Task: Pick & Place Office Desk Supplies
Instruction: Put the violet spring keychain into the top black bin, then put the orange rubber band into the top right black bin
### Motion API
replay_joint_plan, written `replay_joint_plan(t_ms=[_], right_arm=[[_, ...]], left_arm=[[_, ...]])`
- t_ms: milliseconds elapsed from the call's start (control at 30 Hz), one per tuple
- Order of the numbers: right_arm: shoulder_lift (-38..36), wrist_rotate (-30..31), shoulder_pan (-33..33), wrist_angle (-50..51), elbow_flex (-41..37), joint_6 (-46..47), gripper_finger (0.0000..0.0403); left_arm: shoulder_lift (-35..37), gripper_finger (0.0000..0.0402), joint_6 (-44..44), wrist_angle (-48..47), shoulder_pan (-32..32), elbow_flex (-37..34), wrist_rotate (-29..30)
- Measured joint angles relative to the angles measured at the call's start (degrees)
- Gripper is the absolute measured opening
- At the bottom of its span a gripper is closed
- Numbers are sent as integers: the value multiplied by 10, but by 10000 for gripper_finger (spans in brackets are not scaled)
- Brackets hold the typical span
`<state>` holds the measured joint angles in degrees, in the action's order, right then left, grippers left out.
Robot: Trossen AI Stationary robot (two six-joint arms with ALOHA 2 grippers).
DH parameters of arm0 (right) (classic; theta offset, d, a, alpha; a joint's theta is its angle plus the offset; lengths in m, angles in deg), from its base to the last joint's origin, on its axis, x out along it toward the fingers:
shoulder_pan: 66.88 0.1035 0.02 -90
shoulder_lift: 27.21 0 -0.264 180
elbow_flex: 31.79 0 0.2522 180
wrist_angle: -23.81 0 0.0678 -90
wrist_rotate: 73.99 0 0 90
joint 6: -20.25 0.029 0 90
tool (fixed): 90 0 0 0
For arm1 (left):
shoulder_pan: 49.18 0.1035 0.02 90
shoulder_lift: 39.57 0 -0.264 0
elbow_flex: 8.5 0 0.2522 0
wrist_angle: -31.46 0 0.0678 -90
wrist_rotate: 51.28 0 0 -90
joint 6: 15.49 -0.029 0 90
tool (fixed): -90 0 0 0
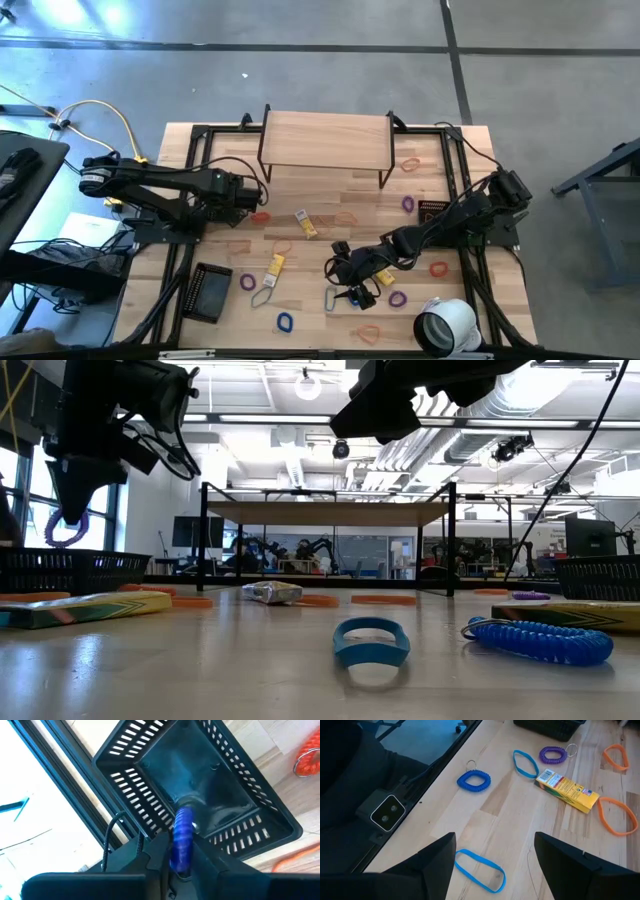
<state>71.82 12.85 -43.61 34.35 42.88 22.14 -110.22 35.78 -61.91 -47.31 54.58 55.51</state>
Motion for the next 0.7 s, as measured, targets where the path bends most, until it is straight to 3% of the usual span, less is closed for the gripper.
replay_joint_plan(t_ms=[300, 500, 700], right_arm=[[0, 0, 0, 0, 0, 0, 258], [0, 0, 0, 0, 0, 0, 258], [0, 0, -2, 0, 0, 0, 259]], left_arm=[[0, 174, 3, -12, 1, 1, 11], [2, 187, 15, -63, -11, 55, -20], [5, 188, 24, 40, -91, 91, -47]])
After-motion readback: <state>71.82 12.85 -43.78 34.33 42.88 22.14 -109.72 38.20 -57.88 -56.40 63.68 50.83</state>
